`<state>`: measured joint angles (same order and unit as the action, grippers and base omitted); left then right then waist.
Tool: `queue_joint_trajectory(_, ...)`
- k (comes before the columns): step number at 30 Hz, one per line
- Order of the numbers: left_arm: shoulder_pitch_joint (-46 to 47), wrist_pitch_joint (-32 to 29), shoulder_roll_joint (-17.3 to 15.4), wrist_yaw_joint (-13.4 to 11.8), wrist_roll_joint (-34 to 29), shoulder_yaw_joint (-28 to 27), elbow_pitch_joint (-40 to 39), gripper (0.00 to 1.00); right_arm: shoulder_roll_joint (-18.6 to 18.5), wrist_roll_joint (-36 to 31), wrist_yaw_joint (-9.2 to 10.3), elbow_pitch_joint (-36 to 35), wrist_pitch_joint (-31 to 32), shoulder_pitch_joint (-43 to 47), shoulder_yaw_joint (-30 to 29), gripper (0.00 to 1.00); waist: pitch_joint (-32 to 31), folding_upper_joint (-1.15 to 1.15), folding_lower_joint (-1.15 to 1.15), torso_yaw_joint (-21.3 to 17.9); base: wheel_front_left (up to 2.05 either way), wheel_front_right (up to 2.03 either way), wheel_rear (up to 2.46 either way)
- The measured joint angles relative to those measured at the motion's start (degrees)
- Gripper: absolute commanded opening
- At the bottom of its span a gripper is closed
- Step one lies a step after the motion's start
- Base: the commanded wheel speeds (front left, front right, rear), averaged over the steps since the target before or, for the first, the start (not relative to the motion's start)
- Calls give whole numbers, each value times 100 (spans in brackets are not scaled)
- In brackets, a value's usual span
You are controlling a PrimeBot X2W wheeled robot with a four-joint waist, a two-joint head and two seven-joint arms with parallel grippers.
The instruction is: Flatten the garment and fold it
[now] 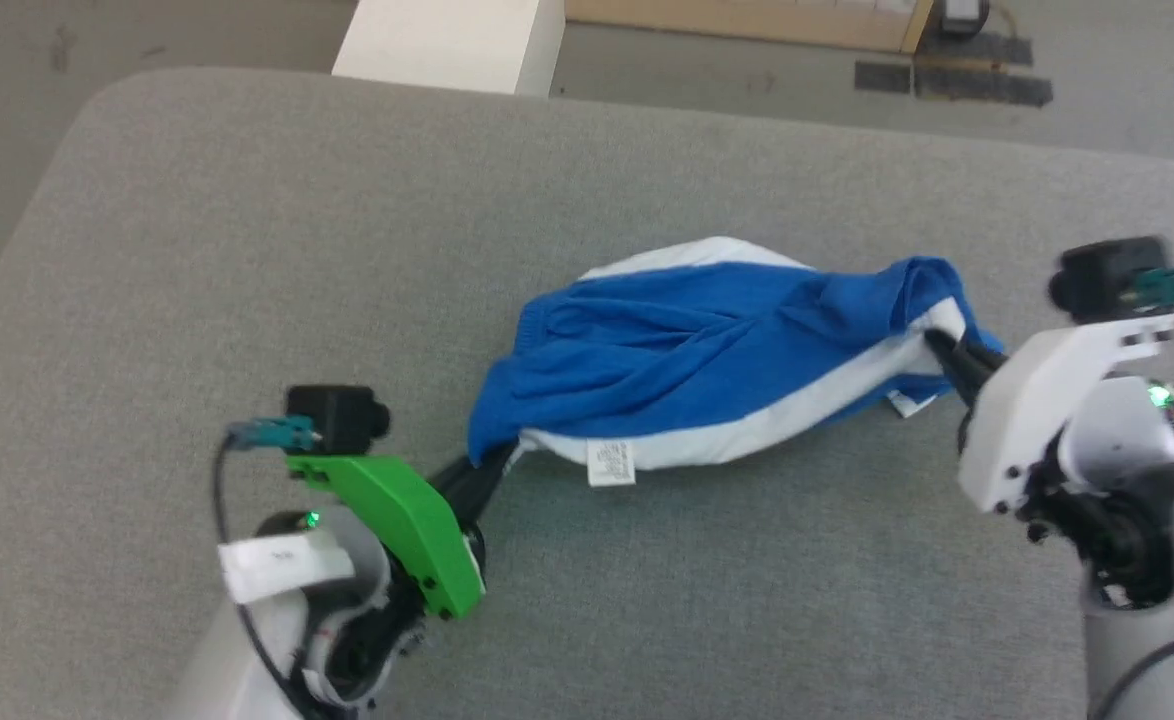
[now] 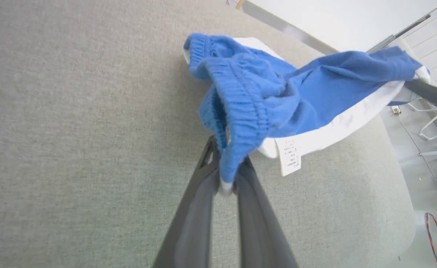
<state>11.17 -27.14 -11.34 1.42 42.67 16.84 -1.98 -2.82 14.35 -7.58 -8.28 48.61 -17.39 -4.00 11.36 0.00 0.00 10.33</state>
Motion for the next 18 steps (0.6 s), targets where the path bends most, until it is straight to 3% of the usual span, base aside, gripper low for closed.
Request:
queue_joint_trajectory(3,168,-105,-74,-49,223,-258,-348,0,0,710,0,-339,232,-99,-286,0,-217,0,0,-39,0,0,0)
queue_joint_trajectory(9,1412,-504,-515,-75,285,-693,-577,0,4,1414,0,-449,717,-1011,-723,0,-628,0,0,-125,0,0,0)
queue_joint_trajectory(18,2790,-818,-847,-100,333,-948,-156,0,46,1674,-2,-23,1206,-2102,-1307,0,-963,0,0,-267,0,0,0)
